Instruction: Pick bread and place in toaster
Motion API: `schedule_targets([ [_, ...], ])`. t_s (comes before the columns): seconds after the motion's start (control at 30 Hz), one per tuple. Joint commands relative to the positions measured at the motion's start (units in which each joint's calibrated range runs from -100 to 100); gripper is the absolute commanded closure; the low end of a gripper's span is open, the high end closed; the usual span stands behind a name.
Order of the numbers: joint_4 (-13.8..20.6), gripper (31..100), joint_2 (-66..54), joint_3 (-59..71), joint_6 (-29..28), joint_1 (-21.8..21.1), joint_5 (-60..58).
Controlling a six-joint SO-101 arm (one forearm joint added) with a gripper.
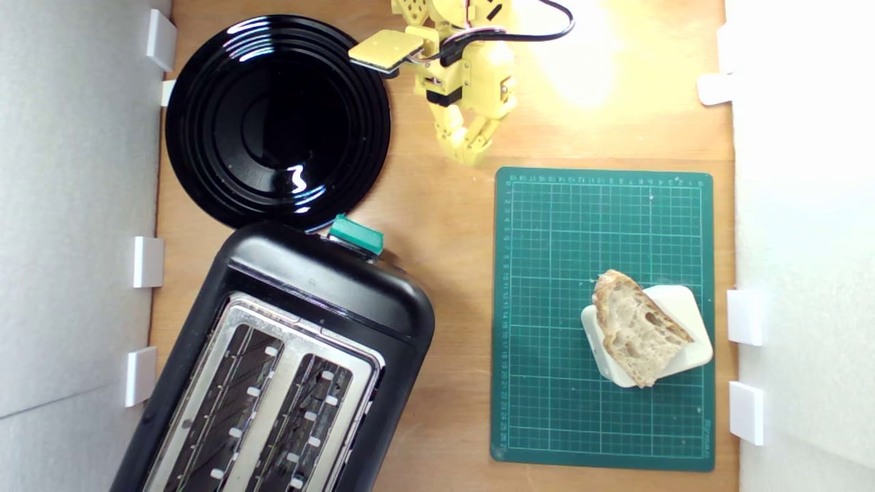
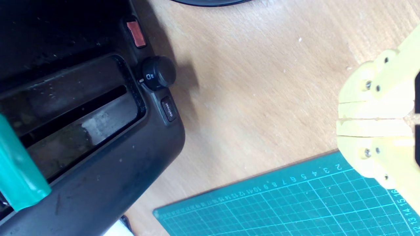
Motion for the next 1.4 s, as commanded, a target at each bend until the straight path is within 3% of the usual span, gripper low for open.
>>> schedule_targets([
  [0.0, 0.07, 94.3, -0.27, 0.04, 0.33, -0.29, 0.57],
  [0.47, -0.56, 94.5, 6.63, -1.87, 0.12, -0.29, -0.80],
  [0.77, -0.84, 94.5, 12.29, -2.05, -0.51, 0.52, -13.00],
  [1.0, -4.01, 94.5, 18.45, -2.41, -1.03, 1.48, -23.15],
  [1.37, -4.01, 94.5, 23.69, -2.78, -2.81, 1.00, -31.60],
])
